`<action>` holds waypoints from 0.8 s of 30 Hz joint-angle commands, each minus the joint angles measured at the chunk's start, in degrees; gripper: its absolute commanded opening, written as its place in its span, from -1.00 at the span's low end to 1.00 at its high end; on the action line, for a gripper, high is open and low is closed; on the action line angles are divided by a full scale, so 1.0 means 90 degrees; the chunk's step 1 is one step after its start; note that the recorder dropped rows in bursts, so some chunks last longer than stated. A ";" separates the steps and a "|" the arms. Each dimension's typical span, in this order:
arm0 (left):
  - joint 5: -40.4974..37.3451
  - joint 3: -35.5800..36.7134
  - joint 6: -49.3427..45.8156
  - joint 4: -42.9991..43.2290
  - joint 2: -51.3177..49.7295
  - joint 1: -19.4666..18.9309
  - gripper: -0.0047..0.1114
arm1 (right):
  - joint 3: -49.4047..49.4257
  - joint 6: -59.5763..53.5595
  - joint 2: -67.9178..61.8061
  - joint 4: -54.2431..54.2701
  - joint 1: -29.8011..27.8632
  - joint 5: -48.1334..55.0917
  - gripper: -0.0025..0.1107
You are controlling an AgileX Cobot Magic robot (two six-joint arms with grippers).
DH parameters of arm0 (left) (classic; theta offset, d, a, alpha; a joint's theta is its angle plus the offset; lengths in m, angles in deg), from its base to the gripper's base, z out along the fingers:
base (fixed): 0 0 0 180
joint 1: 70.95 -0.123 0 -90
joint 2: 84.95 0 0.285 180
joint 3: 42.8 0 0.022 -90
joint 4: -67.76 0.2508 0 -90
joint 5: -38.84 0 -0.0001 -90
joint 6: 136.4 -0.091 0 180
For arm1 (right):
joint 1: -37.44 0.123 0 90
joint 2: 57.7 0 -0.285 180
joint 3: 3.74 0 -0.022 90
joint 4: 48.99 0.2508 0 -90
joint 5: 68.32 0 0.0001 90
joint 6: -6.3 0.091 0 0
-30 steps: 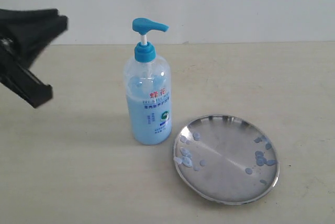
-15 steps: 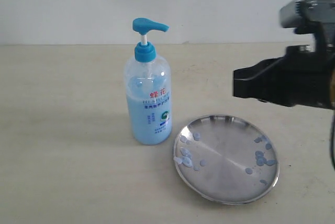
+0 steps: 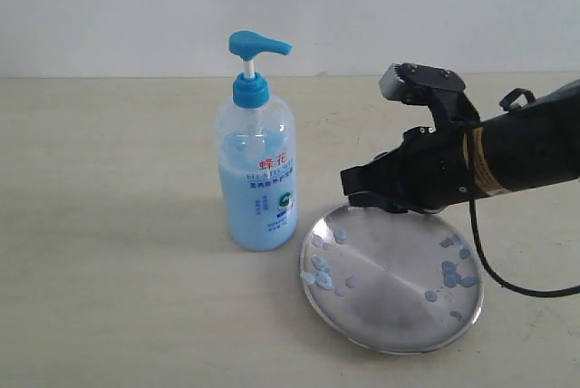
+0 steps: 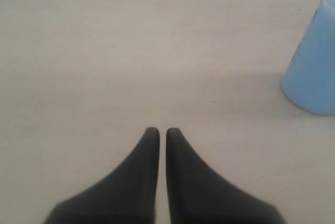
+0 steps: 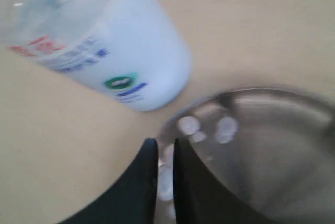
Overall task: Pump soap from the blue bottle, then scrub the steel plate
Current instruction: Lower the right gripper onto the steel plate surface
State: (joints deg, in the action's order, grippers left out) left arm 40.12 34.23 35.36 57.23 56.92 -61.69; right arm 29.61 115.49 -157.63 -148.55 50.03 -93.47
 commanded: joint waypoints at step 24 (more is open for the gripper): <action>0.0045 0.0021 -0.0113 0.0074 0.0022 -0.0009 -0.84 | -0.0022 -0.1108 -0.0499 -0.0043 -0.0005 0.0042 -0.96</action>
State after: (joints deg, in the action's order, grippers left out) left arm 39.89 34.23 34.74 57.67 56.92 -61.69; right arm 27.56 106.84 -162.29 -148.79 50.06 -85.48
